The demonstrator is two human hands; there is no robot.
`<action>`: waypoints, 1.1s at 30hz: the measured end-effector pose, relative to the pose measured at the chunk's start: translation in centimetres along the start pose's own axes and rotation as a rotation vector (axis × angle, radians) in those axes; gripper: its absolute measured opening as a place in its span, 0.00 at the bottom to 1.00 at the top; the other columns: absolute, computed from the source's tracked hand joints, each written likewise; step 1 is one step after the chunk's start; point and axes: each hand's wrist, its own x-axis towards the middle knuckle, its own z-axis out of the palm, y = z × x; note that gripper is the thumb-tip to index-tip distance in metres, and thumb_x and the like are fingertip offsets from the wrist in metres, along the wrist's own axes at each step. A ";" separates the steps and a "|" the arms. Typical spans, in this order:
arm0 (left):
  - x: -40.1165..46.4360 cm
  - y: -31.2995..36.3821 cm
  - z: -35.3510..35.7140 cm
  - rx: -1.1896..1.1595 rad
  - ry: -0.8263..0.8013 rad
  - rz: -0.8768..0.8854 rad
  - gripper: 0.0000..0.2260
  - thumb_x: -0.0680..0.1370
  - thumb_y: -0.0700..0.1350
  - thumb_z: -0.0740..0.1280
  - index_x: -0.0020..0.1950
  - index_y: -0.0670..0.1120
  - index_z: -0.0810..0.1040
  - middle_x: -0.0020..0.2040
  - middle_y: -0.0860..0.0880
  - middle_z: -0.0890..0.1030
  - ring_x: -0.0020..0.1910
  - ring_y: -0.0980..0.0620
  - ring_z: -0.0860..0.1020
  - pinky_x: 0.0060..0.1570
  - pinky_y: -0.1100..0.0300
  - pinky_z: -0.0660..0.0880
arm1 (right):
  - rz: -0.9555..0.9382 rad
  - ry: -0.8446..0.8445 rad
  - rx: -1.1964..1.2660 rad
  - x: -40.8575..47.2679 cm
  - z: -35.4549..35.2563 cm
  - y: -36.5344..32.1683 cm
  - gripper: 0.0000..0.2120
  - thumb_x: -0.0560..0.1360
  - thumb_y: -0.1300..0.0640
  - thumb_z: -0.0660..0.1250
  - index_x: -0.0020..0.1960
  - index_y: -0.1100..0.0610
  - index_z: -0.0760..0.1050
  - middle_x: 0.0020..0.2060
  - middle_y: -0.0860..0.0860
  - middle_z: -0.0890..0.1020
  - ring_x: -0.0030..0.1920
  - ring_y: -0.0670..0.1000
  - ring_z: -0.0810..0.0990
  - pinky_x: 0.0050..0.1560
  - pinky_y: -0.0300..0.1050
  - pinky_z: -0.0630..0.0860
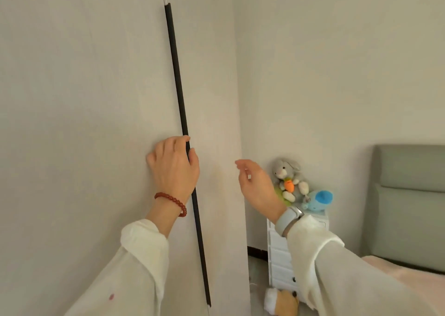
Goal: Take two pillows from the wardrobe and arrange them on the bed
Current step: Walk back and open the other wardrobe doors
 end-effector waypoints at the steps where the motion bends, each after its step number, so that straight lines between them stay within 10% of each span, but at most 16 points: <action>1: 0.9 0.2 1.3 0.058 0.040 0.003 0.13 0.74 0.41 0.64 0.58 0.42 0.75 0.54 0.43 0.79 0.57 0.41 0.73 0.52 0.46 0.65 | -0.057 0.002 -0.008 2.3 0.6 0.5 0.15 0.76 0.65 0.55 0.61 0.60 0.71 0.58 0.58 0.76 0.56 0.56 0.75 0.59 0.52 0.72; 10: -0.9 -1.9 10.3 0.424 0.370 -0.046 0.21 0.69 0.42 0.68 0.61 0.40 0.71 0.61 0.40 0.76 0.66 0.45 0.63 0.64 0.48 0.57 | -0.715 -0.139 -0.196 13.7 9.2 7.2 0.27 0.76 0.53 0.57 0.72 0.54 0.54 0.73 0.61 0.57 0.73 0.61 0.53 0.71 0.62 0.52; 22: -1.4 3.2 10.9 0.733 0.266 -0.387 0.05 0.69 0.37 0.70 0.42 0.39 0.76 0.64 0.38 0.73 0.67 0.38 0.67 0.62 0.40 0.64 | -0.932 -0.266 -0.059 16.3 10.9 10.2 0.30 0.73 0.56 0.61 0.72 0.51 0.54 0.73 0.60 0.57 0.73 0.62 0.52 0.68 0.68 0.56; 33: -8.6 14.5 5.6 0.626 0.333 -0.274 0.09 0.72 0.42 0.69 0.48 0.39 0.74 0.63 0.41 0.73 0.66 0.46 0.66 0.64 0.51 0.68 | -0.927 -0.735 0.603 5.4 2.6 14.6 0.18 0.76 0.56 0.54 0.65 0.55 0.67 0.59 0.53 0.77 0.58 0.48 0.74 0.57 0.29 0.64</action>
